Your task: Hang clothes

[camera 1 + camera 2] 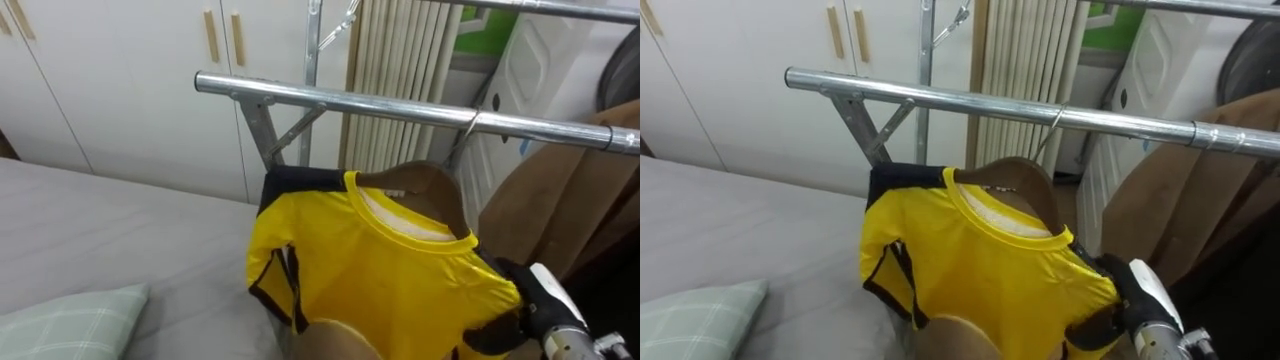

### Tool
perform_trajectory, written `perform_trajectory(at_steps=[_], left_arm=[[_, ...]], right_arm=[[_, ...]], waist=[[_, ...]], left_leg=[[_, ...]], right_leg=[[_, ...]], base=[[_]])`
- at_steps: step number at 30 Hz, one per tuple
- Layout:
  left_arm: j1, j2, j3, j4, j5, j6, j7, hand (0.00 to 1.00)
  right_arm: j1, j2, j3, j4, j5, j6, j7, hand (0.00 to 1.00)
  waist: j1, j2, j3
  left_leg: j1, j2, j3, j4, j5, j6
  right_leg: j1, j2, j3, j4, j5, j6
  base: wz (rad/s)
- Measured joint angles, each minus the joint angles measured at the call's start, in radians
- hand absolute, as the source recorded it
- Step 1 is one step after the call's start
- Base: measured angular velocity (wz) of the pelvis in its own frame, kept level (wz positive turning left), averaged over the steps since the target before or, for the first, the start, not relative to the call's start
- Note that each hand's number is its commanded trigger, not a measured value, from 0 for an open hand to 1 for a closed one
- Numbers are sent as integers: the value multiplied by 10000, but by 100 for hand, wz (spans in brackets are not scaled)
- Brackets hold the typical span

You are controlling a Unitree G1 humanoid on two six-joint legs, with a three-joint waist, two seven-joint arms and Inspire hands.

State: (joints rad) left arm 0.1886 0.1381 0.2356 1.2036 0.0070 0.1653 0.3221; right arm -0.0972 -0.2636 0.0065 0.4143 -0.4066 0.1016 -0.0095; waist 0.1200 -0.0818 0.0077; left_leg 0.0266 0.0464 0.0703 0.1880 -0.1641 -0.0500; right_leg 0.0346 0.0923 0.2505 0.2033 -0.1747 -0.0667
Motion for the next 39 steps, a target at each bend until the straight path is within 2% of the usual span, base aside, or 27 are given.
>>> perform_trajectory(at_steps=[12,14,16,22,29,33,39], left_arm=[[-69,9,-68,90,-563,-10,211,0],[-69,8,-70,90,-600,-12,221,0],[-66,6,-75,90,-709,-13,239,0],[-55,-11,-92,89,-744,-13,325,0],[-47,-26,-249,49,-787,-10,260,0],[-20,-69,-242,66,-821,-11,219,0],[43,-80,64,75,-730,-10,181,0]], right_arm=[[-11,96,3,-1121,987,-7,-814,0],[-9,125,3,-1120,1470,-9,-980,0],[-11,124,-3,-1127,2652,-9,-1193,0],[-24,124,-20,-1275,4338,-7,-1583,0],[-69,252,-392,-1319,6746,-8,-2209,0],[-65,251,-573,-1550,6860,-15,-2417,0],[-63,244,-1349,-2058,6589,-144,-2716,0]], waist=[[-82,-91,-4],[-78,-95,-4],[-73,-94,-3],[-63,-88,2],[-76,58,70],[-157,117,95],[-389,173,64]], left_leg=[[23,-1,17,8,3,2],[30,-1,27,10,3,2],[34,0,69,11,3,2],[34,-3,115,7,0,5],[43,18,85,-11,0,5],[40,13,104,-39,-2,3],[3,1,92,-92,-9,8]], right_leg=[[-1,6,5,17,-3,3],[-1,46,26,20,-3,3],[-6,64,89,18,-3,3],[-14,56,112,15,-9,8],[16,19,23,14,-9,8],[4,44,57,-5,-12,10],[-54,51,2,-6,-39,20]], base=[[0],[0],[-5],[-2],[4],[0],[2]])
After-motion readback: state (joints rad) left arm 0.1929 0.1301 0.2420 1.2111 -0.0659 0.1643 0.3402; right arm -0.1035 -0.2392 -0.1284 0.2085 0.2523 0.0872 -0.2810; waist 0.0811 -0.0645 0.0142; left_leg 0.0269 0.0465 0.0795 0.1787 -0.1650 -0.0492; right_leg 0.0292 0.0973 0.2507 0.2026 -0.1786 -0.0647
